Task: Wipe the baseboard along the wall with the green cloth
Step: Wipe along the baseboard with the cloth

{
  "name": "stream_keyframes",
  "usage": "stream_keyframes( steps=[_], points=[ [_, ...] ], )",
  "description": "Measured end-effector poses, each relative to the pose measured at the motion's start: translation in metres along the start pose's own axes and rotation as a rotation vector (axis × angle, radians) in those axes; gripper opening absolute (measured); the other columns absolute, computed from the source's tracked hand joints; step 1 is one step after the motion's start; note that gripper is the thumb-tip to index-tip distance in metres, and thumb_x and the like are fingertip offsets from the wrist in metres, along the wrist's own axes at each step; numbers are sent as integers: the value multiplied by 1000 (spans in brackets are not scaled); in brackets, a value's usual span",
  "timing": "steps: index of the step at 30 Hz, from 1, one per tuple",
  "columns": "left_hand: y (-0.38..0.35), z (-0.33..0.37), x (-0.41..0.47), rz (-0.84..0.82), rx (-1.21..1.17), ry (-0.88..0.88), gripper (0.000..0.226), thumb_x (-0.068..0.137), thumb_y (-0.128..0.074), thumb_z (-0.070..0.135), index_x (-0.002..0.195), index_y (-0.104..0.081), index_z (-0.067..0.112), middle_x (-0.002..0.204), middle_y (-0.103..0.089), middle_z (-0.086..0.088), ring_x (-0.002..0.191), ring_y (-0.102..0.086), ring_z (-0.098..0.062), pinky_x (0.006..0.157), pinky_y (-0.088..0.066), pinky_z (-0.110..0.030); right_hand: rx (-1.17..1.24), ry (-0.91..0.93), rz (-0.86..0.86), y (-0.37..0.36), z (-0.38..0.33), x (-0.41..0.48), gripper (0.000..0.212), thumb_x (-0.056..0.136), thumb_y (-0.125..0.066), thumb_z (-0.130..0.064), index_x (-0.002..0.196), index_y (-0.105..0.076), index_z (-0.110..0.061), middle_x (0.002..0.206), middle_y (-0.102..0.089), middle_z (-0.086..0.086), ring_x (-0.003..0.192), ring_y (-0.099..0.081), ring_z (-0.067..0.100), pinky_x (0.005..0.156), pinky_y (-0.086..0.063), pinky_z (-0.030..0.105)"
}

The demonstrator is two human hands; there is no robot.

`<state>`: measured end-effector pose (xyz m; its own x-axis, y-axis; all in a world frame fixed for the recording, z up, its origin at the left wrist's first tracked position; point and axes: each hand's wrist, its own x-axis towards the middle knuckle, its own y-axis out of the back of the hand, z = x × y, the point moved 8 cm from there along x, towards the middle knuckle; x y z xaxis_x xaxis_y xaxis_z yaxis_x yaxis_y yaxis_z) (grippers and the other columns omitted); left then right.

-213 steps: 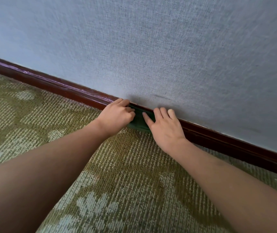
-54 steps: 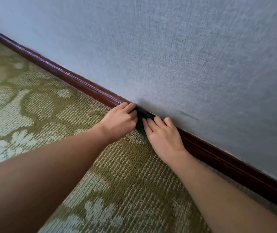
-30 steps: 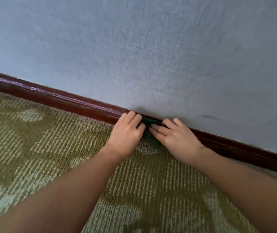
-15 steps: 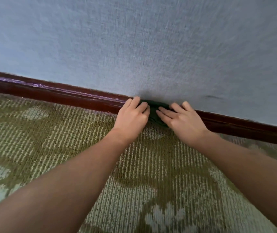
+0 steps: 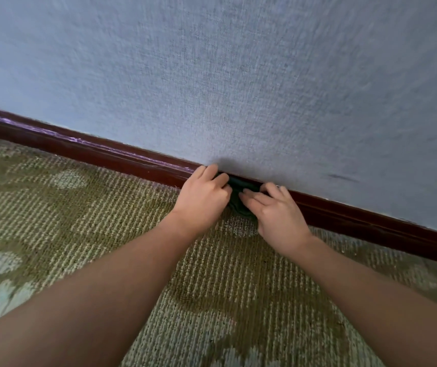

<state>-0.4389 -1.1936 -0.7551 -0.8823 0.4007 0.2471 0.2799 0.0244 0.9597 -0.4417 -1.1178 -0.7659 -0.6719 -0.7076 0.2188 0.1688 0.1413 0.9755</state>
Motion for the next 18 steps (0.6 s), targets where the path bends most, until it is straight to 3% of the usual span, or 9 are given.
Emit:
stream_keyframes(
  steps=[3,7,10,15,18],
  points=[
    [1,0,-6,-20,36,-31,14,48,-77,8,58,-69,12,61,-60,0,67,-59,-23,58,-44,-25,-17,54,6,0,-9,-1,52,51,-80,2,102,-70,-4,100,-70,8,79,-61,25,72,-42,31],
    [3,6,-19,53,79,-105,15,65,-65,8,78,-73,8,69,-64,-1,70,-59,-23,62,-47,-28,-59,103,18,6,-10,-12,47,59,-71,0,105,-69,-3,104,-69,8,82,-62,25,71,-46,30],
    [9,10,-14,139,100,-140,26,68,-58,8,89,-73,5,76,-68,-3,72,-60,-25,64,-48,-28,-128,105,35,14,2,-18,45,64,-58,0,109,-67,-1,107,-68,11,85,-63,27,75,-31,34],
    [7,13,-3,95,79,-156,16,63,-75,8,79,-73,6,70,-66,-3,71,-62,-25,64,-50,-27,-179,-2,-63,9,7,-12,48,64,-72,0,111,-66,-1,106,-68,9,90,-62,25,75,-25,33],
    [4,7,-9,65,107,-152,20,61,-76,11,81,-74,7,72,-66,-2,72,-62,-24,63,-49,-27,-164,0,-150,0,1,-8,53,70,-69,0,122,-57,-2,119,-63,9,103,-56,26,80,-22,33]
  ],
)
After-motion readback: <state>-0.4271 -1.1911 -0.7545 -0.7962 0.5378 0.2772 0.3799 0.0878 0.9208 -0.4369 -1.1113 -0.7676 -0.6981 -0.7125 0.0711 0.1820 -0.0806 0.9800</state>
